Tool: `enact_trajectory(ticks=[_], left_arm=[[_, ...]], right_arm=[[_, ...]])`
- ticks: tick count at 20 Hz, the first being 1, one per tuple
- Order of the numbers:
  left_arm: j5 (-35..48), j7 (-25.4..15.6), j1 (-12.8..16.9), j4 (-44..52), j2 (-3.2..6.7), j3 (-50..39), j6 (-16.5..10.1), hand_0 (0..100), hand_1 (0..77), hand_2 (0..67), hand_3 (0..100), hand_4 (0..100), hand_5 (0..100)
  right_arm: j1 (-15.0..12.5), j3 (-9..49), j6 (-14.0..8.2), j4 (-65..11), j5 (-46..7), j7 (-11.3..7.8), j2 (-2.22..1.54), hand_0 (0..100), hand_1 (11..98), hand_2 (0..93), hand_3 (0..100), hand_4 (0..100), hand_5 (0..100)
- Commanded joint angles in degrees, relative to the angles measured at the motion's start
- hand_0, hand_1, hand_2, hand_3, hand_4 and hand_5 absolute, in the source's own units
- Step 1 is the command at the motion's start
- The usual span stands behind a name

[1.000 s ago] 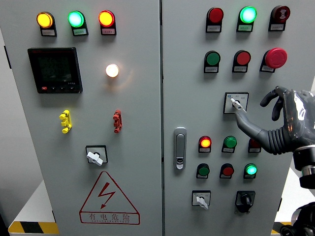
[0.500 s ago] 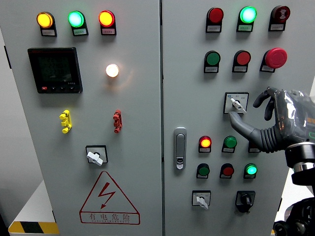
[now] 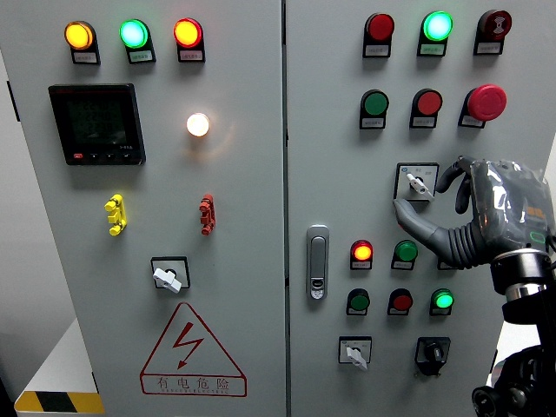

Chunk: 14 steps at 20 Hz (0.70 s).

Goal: Rotate and turn off gray switch
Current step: 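Close the right hand's fingers around the white switch knob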

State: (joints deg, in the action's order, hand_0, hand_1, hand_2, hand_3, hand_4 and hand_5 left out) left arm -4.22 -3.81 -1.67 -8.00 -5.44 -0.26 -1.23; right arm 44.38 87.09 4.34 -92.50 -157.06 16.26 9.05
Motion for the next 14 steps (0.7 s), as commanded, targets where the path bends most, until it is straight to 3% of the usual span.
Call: enact_trajectory(ticks=[1, 14], left_arm=[[0.00, 0.03, 0.00, 0.00, -0.01, 0.00, 0.00, 0, 0.0, 13.2, 18, 10, 12], [0.00, -0.06, 0.00, 0.00, -0.01, 0.00, 0.00, 0, 0.0, 13.2, 18, 10, 12]], right_arm=[[0.35, -0.25, -0.04, 0.56, 0.00, 0.00, 0.00, 0, 36.2, 63.6, 90, 100, 100], [0.53, -0.25, -0.12, 1.71, -0.09, 0.09, 0.00, 0, 35.1, 64.2, 91, 100, 100]])
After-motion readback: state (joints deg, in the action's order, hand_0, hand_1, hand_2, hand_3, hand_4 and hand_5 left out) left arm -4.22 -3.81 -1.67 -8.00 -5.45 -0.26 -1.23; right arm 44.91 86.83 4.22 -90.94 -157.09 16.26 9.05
